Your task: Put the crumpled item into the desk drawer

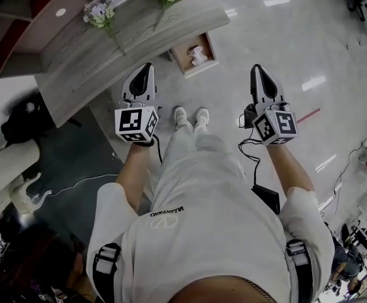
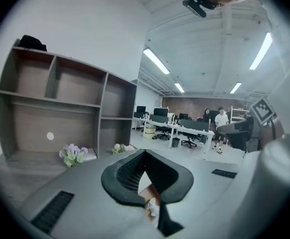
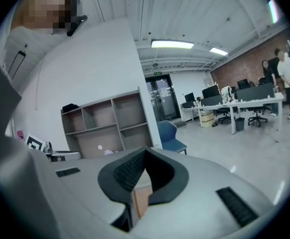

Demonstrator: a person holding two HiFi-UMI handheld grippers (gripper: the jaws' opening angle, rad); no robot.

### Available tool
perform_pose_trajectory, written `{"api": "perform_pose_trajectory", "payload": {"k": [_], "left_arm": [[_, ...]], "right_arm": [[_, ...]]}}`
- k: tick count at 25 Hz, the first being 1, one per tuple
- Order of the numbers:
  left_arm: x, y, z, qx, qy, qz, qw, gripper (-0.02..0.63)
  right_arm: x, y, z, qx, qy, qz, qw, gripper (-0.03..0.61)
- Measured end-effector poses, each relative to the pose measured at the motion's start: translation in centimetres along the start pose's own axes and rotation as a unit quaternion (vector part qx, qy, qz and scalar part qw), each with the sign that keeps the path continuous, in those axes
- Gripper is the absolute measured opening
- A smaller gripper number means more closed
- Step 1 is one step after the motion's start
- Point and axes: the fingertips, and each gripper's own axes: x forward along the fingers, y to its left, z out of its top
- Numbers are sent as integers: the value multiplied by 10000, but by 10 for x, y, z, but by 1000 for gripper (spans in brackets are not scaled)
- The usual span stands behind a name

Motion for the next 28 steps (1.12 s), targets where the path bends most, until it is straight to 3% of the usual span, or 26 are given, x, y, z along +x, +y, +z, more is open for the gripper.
{"api": "perform_pose_trajectory", "payload": {"k": [13,28], "left_arm": [[-70,-6,95,111,-863,314,9957,3],[-76,-10,96,104,-900,404,9951,3]], "right_arm": [[-86,-18,91,-290,-945,-611,9932,-3],[-88,-17,90,-201,-988,-544,9934,-3]]}}
